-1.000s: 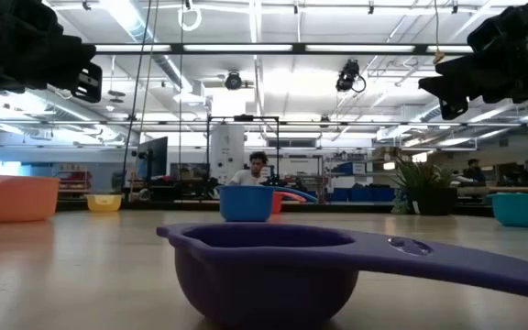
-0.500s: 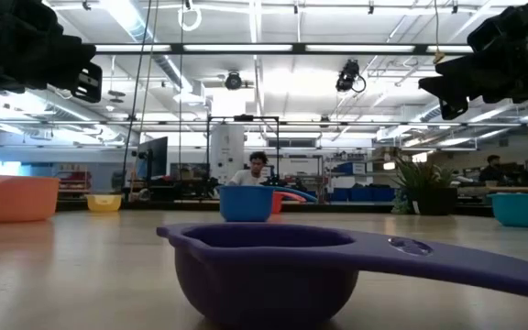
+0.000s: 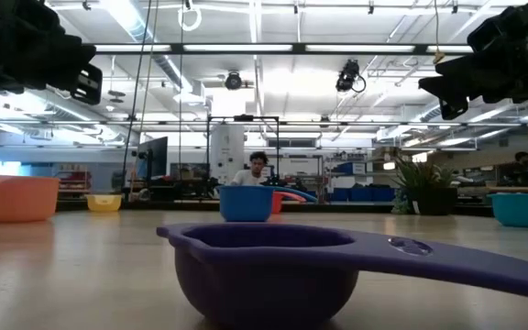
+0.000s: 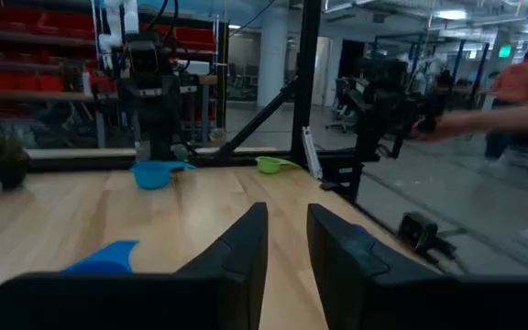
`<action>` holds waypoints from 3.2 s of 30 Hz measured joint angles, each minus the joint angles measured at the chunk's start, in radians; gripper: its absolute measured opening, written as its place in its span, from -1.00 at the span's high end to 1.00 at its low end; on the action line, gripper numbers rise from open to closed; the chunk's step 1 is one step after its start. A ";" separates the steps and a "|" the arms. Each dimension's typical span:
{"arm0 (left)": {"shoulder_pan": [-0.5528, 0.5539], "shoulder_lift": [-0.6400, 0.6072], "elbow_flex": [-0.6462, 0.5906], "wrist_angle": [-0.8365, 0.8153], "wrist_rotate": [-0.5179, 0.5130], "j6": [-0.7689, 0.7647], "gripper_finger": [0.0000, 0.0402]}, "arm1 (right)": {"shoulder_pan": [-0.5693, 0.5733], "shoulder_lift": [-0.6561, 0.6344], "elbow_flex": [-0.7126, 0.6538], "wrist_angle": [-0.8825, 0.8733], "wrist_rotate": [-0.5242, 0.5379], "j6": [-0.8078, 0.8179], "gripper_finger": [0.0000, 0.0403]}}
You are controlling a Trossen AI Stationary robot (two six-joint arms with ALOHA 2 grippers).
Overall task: Nest measuring cups in basket
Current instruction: Adjust the red measuring cup
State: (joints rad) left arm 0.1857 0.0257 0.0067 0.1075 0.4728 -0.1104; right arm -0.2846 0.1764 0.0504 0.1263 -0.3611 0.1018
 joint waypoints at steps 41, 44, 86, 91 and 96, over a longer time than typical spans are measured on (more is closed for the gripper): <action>0.001 0.346 0.670 -0.635 -0.326 -0.194 0.57 | 0.002 0.001 0.001 0.135 -0.051 0.352 0.13; 0.001 0.444 0.771 -0.717 -0.326 -0.196 0.57 | 0.002 0.001 0.001 0.149 -0.050 0.368 0.13; 0.001 0.576 1.007 -1.004 -0.369 -0.323 0.57 | -0.007 1.010 0.986 -0.510 0.124 -0.006 0.19; 0.001 0.576 1.007 -1.004 -0.369 -0.292 0.57 | -0.011 1.136 1.087 -0.513 0.138 -0.019 0.19; 0.001 0.576 1.007 -1.004 -0.369 -0.286 0.57 | -0.036 1.257 1.189 -0.536 0.296 -0.027 0.19</action>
State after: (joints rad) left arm 0.1867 0.6022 1.0138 -0.8967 0.1041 -0.3965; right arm -0.3202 1.4337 1.2391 -0.4093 -0.0653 0.0749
